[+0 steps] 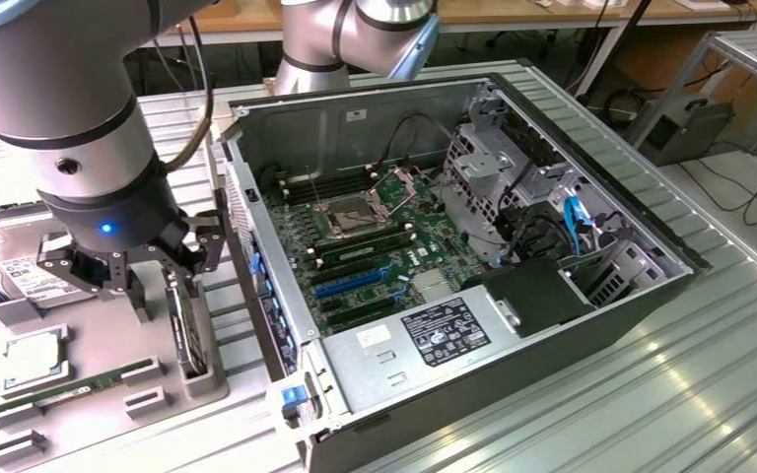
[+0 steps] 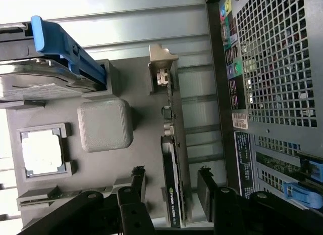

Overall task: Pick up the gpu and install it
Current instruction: 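Pick up the gpu and move the gpu toward the slot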

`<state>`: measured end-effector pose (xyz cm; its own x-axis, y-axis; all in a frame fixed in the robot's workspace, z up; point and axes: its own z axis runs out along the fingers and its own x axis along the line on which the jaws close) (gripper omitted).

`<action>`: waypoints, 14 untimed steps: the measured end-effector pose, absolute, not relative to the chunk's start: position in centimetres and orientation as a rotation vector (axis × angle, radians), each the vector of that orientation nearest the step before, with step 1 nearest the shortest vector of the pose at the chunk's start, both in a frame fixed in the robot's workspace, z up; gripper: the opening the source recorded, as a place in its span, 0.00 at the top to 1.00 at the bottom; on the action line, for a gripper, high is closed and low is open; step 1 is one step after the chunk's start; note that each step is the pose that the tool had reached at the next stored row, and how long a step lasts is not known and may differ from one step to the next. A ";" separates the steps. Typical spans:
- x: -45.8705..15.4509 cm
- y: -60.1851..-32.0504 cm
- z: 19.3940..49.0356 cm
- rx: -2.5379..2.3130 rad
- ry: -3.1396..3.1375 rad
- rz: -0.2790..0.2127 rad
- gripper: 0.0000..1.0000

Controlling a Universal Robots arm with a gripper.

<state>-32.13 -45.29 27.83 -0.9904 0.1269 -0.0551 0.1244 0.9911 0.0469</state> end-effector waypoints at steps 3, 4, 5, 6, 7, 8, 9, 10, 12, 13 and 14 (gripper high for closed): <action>-32.1 -45.3 27.4 0.205 3.075 0.067 0.46; -32.2 -45.3 27.3 0.209 3.075 0.067 0.46; -32.2 -45.3 27.1 0.215 3.074 0.066 0.46; -32.2 -45.3 26.9 0.218 3.073 0.067 0.46; -32.2 -45.3 26.8 0.221 3.073 0.067 0.46; -32.2 -45.3 26.6 0.224 3.072 0.067 0.46; -32.2 -45.3 26.5 0.226 3.072 0.067 0.46; -32.2 -45.3 26.3 0.227 3.072 0.068 0.46; -32.2 -45.3 25.9 0.230 3.072 0.071 0.46; -32.2 -45.3 25.6 0.231 3.072 0.078 0.46; -32.2 -45.3 25.4 0.231 3.072 0.091 0.46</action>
